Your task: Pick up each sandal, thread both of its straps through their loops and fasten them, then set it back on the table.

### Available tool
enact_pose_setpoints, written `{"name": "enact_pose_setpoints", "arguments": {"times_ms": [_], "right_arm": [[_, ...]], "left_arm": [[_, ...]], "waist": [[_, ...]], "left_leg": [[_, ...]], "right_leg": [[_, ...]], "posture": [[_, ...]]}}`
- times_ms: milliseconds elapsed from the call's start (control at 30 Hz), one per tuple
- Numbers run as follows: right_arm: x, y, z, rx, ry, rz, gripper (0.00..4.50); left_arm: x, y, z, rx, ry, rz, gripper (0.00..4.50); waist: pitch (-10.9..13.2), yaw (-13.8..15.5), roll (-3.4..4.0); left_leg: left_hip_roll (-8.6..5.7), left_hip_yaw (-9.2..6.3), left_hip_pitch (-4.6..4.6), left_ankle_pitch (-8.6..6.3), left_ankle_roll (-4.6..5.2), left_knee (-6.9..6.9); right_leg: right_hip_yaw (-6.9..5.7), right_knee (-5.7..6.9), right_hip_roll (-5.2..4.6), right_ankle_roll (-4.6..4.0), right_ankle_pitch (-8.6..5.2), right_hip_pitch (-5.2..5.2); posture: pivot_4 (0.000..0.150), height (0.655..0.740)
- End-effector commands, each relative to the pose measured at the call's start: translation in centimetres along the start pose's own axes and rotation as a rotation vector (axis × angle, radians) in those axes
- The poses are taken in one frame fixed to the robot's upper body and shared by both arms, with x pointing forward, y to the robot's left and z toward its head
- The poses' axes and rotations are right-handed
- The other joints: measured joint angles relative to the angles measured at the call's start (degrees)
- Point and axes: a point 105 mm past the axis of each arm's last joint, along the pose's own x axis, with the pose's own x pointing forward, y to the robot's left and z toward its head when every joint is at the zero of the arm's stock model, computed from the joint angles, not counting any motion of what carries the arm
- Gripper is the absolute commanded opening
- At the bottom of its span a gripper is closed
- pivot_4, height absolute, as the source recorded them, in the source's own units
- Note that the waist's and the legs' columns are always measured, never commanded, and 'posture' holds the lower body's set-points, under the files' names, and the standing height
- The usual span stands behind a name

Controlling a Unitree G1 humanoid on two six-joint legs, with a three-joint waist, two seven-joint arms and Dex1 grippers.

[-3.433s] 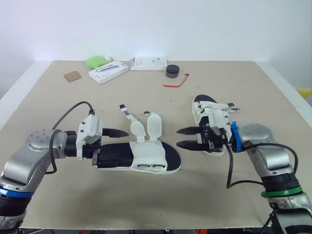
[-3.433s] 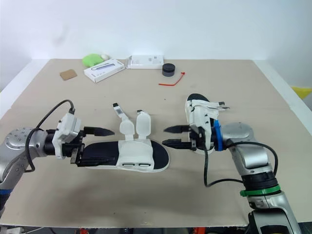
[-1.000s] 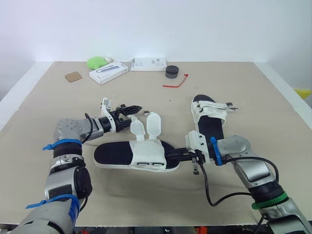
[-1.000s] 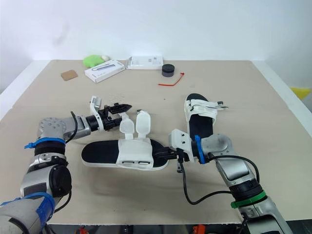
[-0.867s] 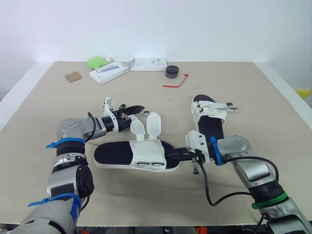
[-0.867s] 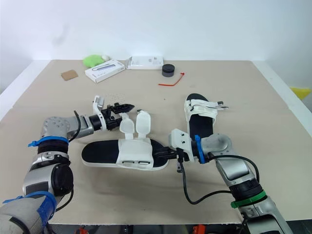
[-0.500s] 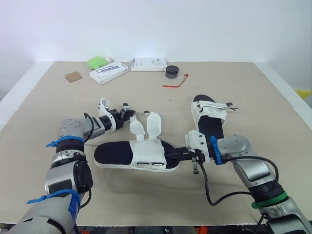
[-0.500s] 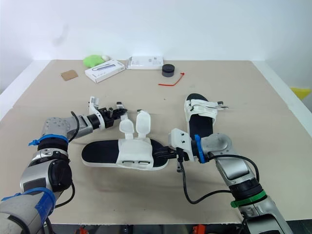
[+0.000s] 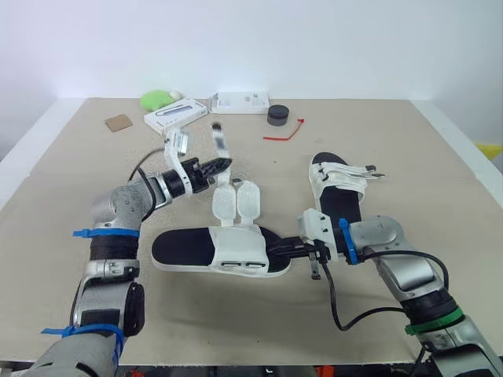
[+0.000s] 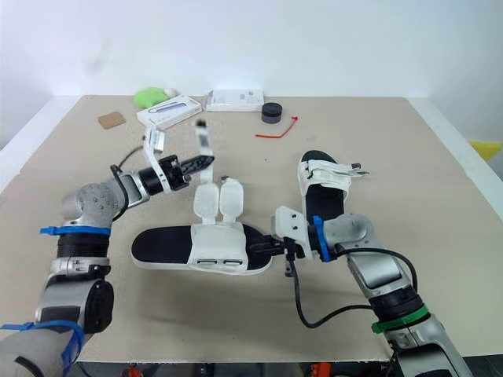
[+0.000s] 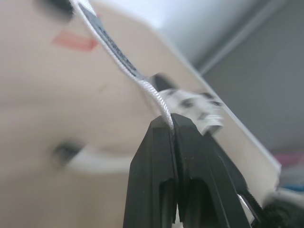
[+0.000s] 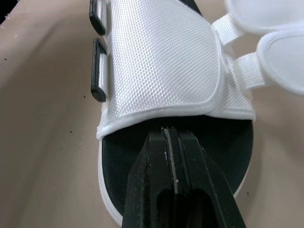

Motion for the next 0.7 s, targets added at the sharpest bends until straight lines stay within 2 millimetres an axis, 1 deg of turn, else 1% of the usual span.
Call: {"name": "enact_pose_setpoints", "arguments": {"times_ms": [33,67,100,133,167,233,300,433,500,567,700], "right_arm": [[0.0,0.1,0.9,-0.044,-0.011,0.019,0.0],[0.0,0.2,0.9,-0.045,-0.01,0.02,0.0],[0.0,0.2,0.9,-0.044,-0.01,0.021,0.0],[0.0,0.2,0.8,-0.044,-0.009,0.023,0.0],[0.0,0.2,0.8,-0.044,-0.009,0.024,0.0],[0.0,0.2,0.8,-0.043,-0.009,0.026,0.0],[0.1,0.2,0.8,-0.045,-0.008,0.03,0.0],[0.2,0.2,0.8,-0.046,-0.009,0.036,0.0],[0.3,0.2,0.8,-0.046,-0.009,0.039,0.0],[0.3,0.2,0.7,-0.047,-0.008,0.042,0.0],[0.3,0.3,0.7,-0.048,-0.008,0.047,0.0]], "left_arm": [[-1.5,-4.0,-0.9,0.484,0.073,-0.13,0.07],[-1.9,-4.8,-1.5,0.572,0.093,-0.166,0.07],[-2.4,-5.2,-2.1,0.625,0.112,-0.179,0.07],[-3.0,-5.8,-3.0,0.739,0.141,-0.224,0.07],[-3.6,-6.3,-3.6,0.809,0.156,-0.252,0.07],[-4.4,-7.0,-4.8,0.97,0.181,-0.32,0.07],[-5.0,-7.3,-5.5,1.084,0.18,-0.358,0.07],[-5.9,-7.7,-6.3,1.239,0.141,-0.412,0.07],[-6.5,-8.2,-6.6,1.373,0.097,-0.458,0.07],[-6.9,-8.5,-6.8,1.45,0.066,-0.485,0.07],[-7.9,-8.2,-7.6,1.534,0.062,-0.533,0.07]], "waist": [[0.0,-0.1,0.0],[0.0,-0.2,0.0],[0.0,-0.3,0.0],[0.0,-0.2,0.0],[0.0,0.0,-0.01],[0.0,0.1,-0.01],[0.0,0.1,-0.01],[0.0,0.1,-0.01],[0.0,0.2,-0.01],[0.0,0.2,-0.01],[0.0,0.1,-0.01]], "left_leg": [[0.02,0.02,0.01,0.0,0.0,-0.02],[0.02,0.02,0.02,0.0,0.0,-0.02],[0.03,0.01,0.02,0.0,0.0,-0.02],[0.08,0.05,0.03,0.0,0.0,-0.03],[0.09,0.06,0.03,0.01,0.01,-0.03],[0.09,0.08,0.01,0.07,0.11,-0.03],[0.09,0.16,0.04,0.11,0.18,-0.03],[0.08,0.32,0.06,0.19,0.33,-0.02],[0.1,0.41,0.08,0.2,0.34,-0.02],[0.11,0.47,0.1,0.19,0.36,-0.02],[0.14,0.53,0.12,0.17,0.39,-0.02]], "right_leg": [[0.03,-0.01,0.04,0.0,0.0,0.0],[0.03,-0.01,0.05,0.0,0.0,0.01],[0.05,-0.01,0.08,0.0,0.0,0.0],[0.11,-0.03,0.15,-0.03,-0.03,0.01],[0.13,-0.05,0.17,-0.05,-0.04,0.01],[0.14,-0.16,0.19,0.13,-0.15,0.06],[0.17,-0.18,0.17,0.32,-0.21,0.09],[0.27,-0.24,0.13,0.41,-0.09,0.11],[0.32,-0.26,0.13,0.44,-0.04,0.1],[0.35,-0.27,0.13,0.44,-0.03,0.1],[0.37,-0.28,0.14,0.44,-0.02,0.1]], "posture": [[0.15,0.74],[0.15,0.74],[0.15,0.74],[0.15,0.74],[0.15,0.74],[0.15,0.74],[0.15,0.74],[0.15,0.74],[0.15,0.74],[0.15,0.74],[0.15,0.74]]}}
